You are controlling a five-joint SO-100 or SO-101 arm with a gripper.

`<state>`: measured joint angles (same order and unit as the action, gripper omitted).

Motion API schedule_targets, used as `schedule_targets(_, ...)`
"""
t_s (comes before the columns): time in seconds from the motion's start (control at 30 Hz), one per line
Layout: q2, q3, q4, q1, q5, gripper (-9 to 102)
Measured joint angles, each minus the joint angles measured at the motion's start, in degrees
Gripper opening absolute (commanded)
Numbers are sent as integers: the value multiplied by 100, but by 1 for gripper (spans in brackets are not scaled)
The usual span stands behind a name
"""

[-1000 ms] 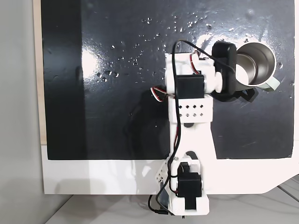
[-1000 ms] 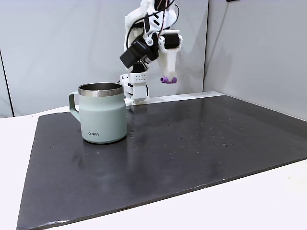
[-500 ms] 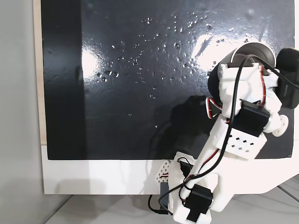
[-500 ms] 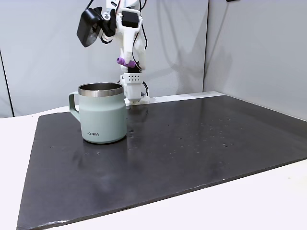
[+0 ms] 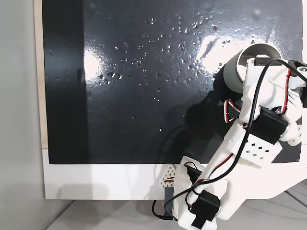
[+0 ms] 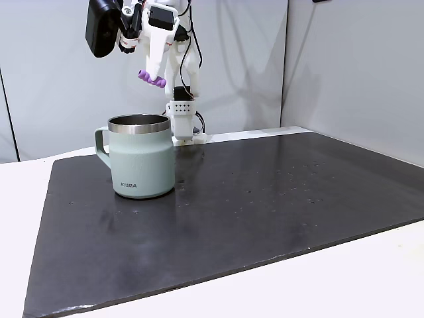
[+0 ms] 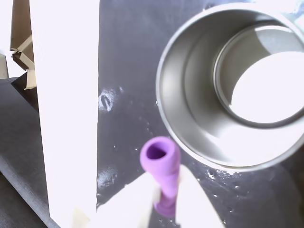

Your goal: Grasp a pengrip and put it in the cup.

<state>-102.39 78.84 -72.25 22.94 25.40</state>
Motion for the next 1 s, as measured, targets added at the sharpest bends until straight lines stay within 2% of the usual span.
schedule_targets(0.13, -255, 79, 9, 18, 9, 23)
schedule_targets(0.2, -334, 97, 9, 18, 18, 26)
schedule_targets(1.0, -378, 220, -18, 79, 158, 27)
